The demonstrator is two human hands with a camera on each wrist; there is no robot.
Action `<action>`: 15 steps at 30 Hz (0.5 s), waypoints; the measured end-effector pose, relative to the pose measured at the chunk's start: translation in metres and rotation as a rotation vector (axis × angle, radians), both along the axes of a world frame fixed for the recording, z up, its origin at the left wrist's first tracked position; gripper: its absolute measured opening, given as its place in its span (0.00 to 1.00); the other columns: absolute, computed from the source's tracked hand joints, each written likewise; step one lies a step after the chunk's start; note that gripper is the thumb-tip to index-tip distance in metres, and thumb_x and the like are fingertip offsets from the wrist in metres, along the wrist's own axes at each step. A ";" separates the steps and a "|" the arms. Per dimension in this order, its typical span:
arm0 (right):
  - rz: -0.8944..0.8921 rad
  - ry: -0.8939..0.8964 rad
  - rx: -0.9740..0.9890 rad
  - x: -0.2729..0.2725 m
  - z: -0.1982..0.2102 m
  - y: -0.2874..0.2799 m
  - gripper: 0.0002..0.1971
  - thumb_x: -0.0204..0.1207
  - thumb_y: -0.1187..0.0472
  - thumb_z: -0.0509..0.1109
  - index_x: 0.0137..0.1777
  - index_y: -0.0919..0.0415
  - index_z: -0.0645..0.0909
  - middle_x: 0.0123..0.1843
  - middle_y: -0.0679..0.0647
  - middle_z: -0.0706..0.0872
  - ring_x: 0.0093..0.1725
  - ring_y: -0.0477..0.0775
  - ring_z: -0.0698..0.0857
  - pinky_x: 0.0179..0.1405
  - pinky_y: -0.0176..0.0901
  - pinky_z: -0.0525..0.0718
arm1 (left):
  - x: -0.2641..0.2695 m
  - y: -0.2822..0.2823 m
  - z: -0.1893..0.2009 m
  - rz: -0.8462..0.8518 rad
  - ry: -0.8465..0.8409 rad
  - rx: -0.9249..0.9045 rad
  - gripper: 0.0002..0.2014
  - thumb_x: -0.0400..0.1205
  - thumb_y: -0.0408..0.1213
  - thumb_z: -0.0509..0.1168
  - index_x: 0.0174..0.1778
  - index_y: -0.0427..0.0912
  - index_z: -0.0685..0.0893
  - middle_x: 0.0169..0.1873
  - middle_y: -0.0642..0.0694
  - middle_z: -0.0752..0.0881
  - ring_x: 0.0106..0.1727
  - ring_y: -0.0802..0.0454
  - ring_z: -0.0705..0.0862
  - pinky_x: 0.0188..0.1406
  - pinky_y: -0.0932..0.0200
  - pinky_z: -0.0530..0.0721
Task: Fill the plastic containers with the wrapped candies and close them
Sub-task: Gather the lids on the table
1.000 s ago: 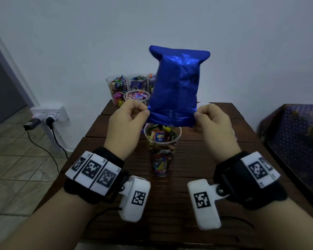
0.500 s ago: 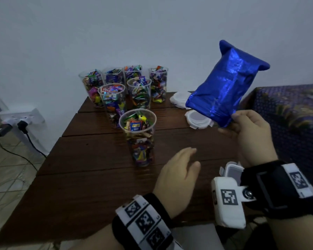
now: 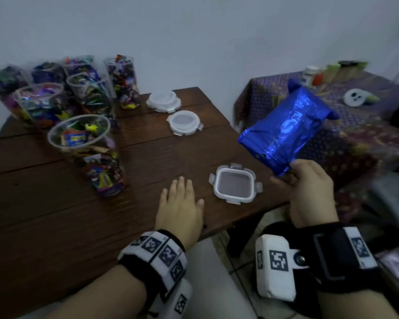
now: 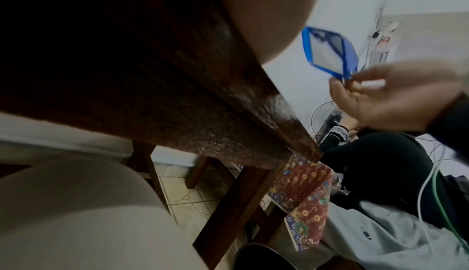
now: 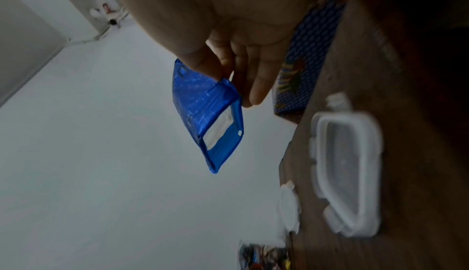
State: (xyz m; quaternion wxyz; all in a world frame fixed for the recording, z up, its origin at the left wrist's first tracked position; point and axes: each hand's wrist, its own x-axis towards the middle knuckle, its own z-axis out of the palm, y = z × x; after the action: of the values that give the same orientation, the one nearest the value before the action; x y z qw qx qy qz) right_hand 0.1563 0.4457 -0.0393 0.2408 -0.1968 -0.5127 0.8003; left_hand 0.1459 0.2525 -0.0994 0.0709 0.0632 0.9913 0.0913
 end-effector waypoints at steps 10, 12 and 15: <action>-0.326 -0.330 -0.340 0.058 -0.119 0.066 0.13 0.80 0.71 0.54 0.35 0.63 0.72 0.24 0.59 0.78 0.20 0.51 0.81 0.17 0.35 0.82 | -0.002 0.002 -0.007 0.006 0.050 0.007 0.29 0.88 0.49 0.44 0.83 0.39 0.53 0.83 0.42 0.53 0.83 0.46 0.51 0.81 0.49 0.49; -0.372 -0.415 -0.414 0.068 -0.148 0.072 0.13 0.81 0.71 0.53 0.34 0.64 0.70 0.29 0.62 0.75 0.17 0.51 0.81 0.14 0.34 0.81 | -0.002 0.002 -0.008 0.009 0.058 0.004 0.29 0.88 0.48 0.44 0.83 0.38 0.54 0.83 0.42 0.53 0.83 0.46 0.51 0.81 0.49 0.49; -0.347 -0.584 -0.430 0.086 -0.186 0.082 0.14 0.82 0.72 0.52 0.34 0.67 0.68 0.23 0.63 0.78 0.31 0.58 0.79 0.12 0.35 0.79 | -0.002 0.002 -0.009 0.013 0.074 0.010 0.29 0.87 0.48 0.45 0.83 0.38 0.55 0.83 0.41 0.54 0.83 0.46 0.52 0.81 0.48 0.49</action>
State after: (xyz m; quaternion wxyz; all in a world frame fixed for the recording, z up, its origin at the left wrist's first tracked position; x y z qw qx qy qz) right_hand 0.2421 0.5275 -0.2257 0.1699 -0.5457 -0.3394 0.7471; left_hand 0.1437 0.2545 -0.1084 0.0331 0.0603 0.9931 0.0945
